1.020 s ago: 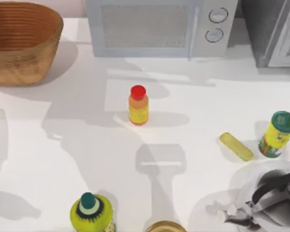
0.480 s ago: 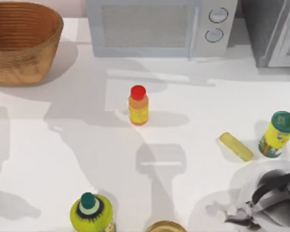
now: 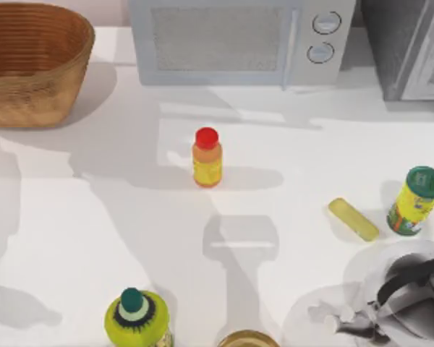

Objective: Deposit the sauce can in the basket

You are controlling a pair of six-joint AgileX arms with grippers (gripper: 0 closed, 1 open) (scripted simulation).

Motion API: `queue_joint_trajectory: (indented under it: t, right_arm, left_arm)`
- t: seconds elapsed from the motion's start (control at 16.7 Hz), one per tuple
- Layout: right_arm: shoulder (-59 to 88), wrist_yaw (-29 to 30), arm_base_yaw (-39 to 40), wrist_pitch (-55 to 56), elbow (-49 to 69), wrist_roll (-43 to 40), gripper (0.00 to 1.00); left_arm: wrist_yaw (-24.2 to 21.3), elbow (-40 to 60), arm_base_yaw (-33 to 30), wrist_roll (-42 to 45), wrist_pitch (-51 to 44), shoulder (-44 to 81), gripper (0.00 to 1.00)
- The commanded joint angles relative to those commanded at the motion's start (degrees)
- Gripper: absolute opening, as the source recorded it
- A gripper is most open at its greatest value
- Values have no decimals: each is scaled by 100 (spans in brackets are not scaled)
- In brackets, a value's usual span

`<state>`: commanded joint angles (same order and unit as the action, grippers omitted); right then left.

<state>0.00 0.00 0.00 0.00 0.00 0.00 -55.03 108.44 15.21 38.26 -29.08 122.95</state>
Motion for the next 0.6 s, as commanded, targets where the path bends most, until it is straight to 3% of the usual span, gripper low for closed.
queue_joint_trajectory:
  t: [0.12,0.6]
  right_arm:
    - [0,0,0,0,0,0,100]
    - [0,0,0,0,0,0,100]
  left_arm:
    - [0,0,0,0,0,0,0]
    - [0,0,0,0,0,0,60]
